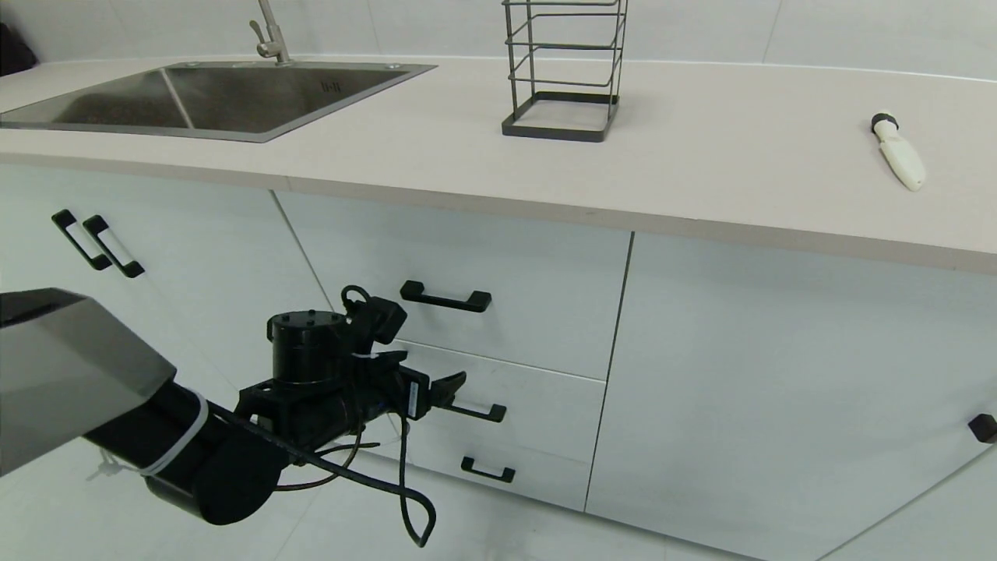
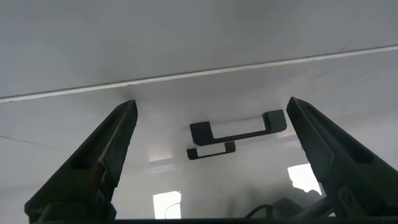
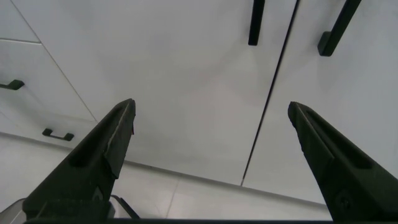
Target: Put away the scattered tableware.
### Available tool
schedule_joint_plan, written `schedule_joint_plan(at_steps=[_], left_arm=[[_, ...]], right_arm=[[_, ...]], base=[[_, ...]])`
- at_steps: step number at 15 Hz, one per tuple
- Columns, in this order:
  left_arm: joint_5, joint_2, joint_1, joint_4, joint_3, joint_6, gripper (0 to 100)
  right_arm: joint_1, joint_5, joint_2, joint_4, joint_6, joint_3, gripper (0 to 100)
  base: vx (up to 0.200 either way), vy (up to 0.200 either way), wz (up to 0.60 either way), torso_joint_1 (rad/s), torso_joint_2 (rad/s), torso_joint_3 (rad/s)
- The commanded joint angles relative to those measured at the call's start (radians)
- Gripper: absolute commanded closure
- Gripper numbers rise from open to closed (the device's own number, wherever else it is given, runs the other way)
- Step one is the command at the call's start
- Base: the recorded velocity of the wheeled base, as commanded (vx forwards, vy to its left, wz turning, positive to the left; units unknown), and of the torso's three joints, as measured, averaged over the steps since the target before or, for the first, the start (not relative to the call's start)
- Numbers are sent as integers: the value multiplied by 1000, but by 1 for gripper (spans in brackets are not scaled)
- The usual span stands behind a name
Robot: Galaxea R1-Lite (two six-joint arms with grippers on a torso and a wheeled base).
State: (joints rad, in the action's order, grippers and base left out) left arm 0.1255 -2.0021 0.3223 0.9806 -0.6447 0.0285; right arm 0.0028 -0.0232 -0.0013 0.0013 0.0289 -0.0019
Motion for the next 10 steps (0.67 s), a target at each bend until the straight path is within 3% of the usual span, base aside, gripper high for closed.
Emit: schedule_joint_plan(at_steps=[1, 8, 10], left_arm=[[0, 36, 4, 4, 69, 4, 0], [2, 537, 12, 1, 462, 8, 0], [0, 709, -5, 1, 519, 7, 0]], right_arm=[[0, 0, 1, 3, 0, 0, 0], [0, 2, 1, 3, 0, 0, 0], [0, 2, 1, 3, 0, 0, 0]], base=[[0, 0, 0, 0, 0, 0], [0, 0, 0, 0, 0, 0], [0, 0, -600, 0, 5, 0]])
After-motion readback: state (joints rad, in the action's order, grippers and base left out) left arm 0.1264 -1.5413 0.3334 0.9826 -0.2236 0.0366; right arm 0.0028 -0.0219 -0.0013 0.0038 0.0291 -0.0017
